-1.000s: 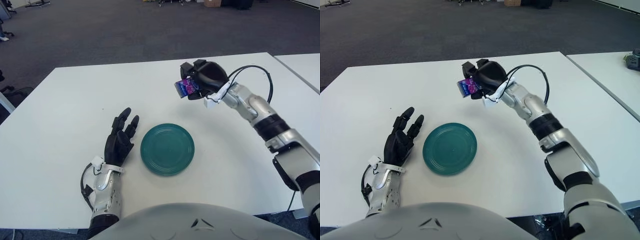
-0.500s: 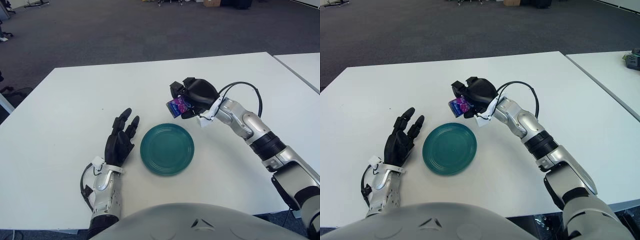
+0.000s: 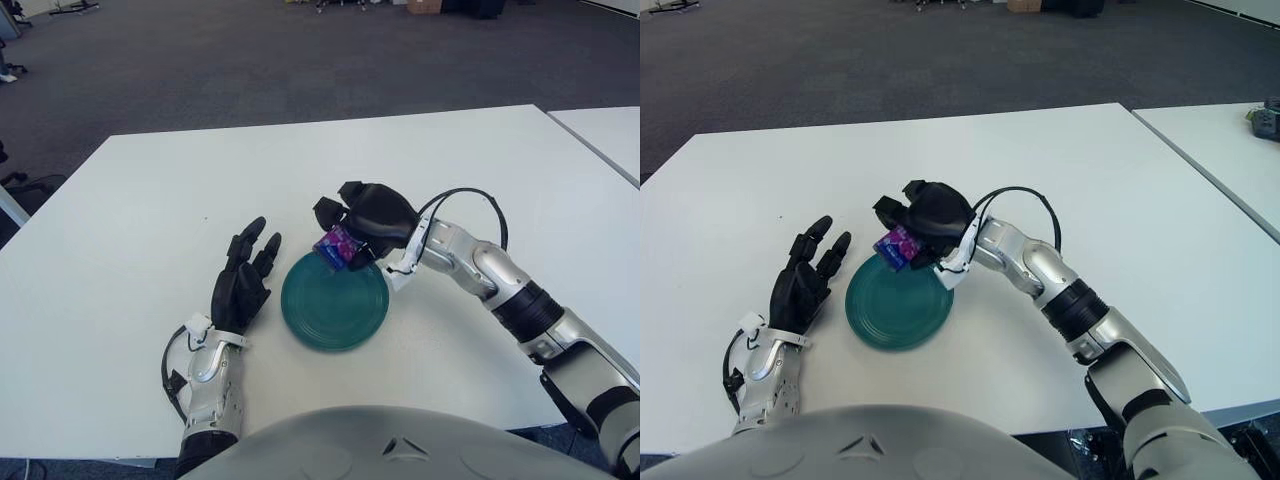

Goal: Put the gum into the plate.

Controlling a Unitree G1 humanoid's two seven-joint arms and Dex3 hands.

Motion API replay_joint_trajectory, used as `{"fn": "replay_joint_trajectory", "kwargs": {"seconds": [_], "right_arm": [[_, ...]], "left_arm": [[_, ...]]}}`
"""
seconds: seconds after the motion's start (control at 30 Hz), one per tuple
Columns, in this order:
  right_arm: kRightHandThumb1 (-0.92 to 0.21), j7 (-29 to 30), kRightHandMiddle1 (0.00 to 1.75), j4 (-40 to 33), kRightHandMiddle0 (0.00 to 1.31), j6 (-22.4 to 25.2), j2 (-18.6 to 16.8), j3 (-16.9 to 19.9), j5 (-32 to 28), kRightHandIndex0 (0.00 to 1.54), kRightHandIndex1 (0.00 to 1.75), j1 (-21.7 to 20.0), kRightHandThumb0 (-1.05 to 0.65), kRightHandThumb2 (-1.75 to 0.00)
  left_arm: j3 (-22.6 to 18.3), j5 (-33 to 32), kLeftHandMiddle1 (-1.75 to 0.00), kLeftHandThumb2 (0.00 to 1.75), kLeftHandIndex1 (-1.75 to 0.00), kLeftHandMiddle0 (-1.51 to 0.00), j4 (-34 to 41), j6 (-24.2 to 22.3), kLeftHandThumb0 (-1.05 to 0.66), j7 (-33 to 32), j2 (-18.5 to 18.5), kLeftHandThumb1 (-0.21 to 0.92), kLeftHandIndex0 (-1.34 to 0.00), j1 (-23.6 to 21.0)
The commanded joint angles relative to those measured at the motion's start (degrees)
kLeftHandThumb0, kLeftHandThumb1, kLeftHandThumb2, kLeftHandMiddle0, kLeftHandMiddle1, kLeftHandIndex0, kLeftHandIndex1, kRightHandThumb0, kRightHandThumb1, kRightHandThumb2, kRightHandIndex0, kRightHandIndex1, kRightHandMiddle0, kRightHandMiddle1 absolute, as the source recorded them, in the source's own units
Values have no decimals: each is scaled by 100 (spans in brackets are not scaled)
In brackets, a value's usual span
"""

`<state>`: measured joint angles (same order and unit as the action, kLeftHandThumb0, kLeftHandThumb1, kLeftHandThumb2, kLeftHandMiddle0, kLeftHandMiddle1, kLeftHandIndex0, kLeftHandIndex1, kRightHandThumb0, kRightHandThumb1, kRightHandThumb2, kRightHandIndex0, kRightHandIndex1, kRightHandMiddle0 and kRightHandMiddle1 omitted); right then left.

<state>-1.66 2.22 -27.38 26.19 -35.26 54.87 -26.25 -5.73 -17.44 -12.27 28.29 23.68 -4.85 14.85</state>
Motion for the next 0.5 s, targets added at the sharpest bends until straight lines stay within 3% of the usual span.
{"fn": "replay_joint_trajectory", "kwargs": {"seconds": [0.0,0.47], "right_arm": [[-64,-25,175,-37,37,-98,23,-29,118,60,175,28,-40,-90],[-63,-27,175,23,38,-329,-26,-199,410,56,175,173,-40,-91]], "left_arm": [[-12,19,0,96,-51,-41,-261,62,-98,-53,-20,92,0,194],[-25,165,0,97,-53,-39,-440,221,-100,-136,-36,92,0,131]]}}
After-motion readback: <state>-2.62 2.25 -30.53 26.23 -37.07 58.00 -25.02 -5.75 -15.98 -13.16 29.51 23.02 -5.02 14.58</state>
